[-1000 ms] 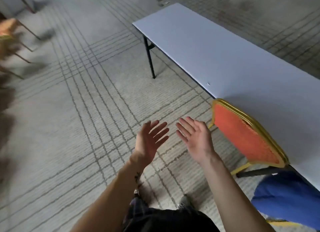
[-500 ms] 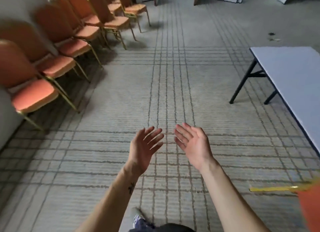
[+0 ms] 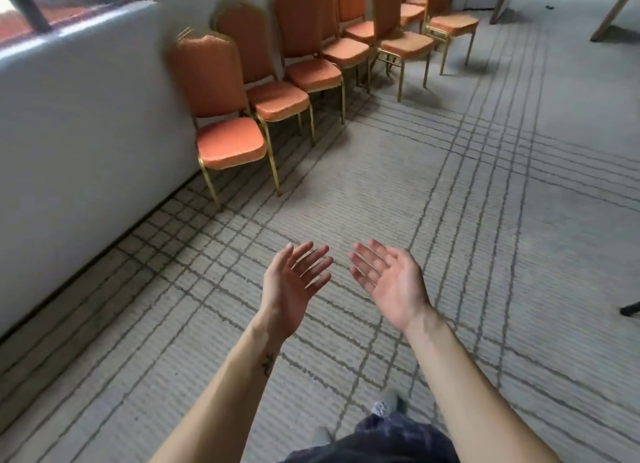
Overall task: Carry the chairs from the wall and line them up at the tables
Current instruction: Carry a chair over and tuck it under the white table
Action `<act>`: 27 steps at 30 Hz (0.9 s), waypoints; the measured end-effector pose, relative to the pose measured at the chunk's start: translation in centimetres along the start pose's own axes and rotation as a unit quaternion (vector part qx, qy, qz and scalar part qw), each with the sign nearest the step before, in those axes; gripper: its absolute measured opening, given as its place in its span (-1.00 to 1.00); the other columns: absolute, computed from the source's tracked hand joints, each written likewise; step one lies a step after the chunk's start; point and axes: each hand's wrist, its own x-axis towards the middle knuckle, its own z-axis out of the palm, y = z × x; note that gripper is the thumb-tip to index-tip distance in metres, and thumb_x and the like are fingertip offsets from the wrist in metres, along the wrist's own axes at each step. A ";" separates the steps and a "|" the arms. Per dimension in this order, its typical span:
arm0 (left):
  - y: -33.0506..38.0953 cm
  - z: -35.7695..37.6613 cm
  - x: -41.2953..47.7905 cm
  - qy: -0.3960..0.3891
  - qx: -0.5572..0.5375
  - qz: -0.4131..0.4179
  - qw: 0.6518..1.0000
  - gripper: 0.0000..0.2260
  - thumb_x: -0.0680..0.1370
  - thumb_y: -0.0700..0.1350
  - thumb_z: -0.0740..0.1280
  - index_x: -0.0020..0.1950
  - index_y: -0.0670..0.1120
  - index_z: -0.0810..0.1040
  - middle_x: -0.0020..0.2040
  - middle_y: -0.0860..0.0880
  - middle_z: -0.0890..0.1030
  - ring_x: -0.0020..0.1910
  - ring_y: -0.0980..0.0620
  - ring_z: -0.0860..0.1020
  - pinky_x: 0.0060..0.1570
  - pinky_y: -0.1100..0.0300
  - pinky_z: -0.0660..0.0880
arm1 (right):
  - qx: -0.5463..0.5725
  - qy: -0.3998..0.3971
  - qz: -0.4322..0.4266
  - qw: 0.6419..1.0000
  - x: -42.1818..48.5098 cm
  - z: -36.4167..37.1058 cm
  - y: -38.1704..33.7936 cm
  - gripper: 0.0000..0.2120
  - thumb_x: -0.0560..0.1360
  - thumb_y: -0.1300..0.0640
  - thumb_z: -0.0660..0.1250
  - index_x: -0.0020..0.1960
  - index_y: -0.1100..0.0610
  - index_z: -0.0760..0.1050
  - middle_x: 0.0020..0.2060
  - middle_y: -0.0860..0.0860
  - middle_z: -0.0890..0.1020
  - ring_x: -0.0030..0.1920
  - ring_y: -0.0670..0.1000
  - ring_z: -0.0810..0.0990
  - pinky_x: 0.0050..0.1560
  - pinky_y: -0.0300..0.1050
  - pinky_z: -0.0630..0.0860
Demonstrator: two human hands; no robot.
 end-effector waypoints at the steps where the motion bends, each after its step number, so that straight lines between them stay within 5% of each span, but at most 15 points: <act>1: 0.9 -0.4 0.7 0.005 -0.009 0.006 1.000 -0.56 0.68 0.07 0.16 0.43 -0.18 0.46 0.28 -0.20 0.64 0.29 -0.21 0.60 0.41 -0.13 0.41 | -0.006 -0.009 0.008 1.000 1.3 1.2 0.1 -0.60 0.66 0.04 0.10 0.39 0.19 0.45 0.25 0.15 0.66 0.29 0.14 0.62 0.40 0.10 0.45; 27: 24.5 -1.8 31.7 0.161 -0.052 0.114 0.979 -0.54 0.68 0.11 0.12 0.43 -0.16 0.47 0.30 -0.18 0.64 0.30 -0.19 0.60 0.48 -0.14 0.32 | -0.076 -0.164 0.183 0.966 41.3 26.9 -4.4 -0.58 0.65 0.03 0.12 0.41 0.20 0.46 0.23 0.14 0.67 0.27 0.12 0.64 0.30 0.04 0.50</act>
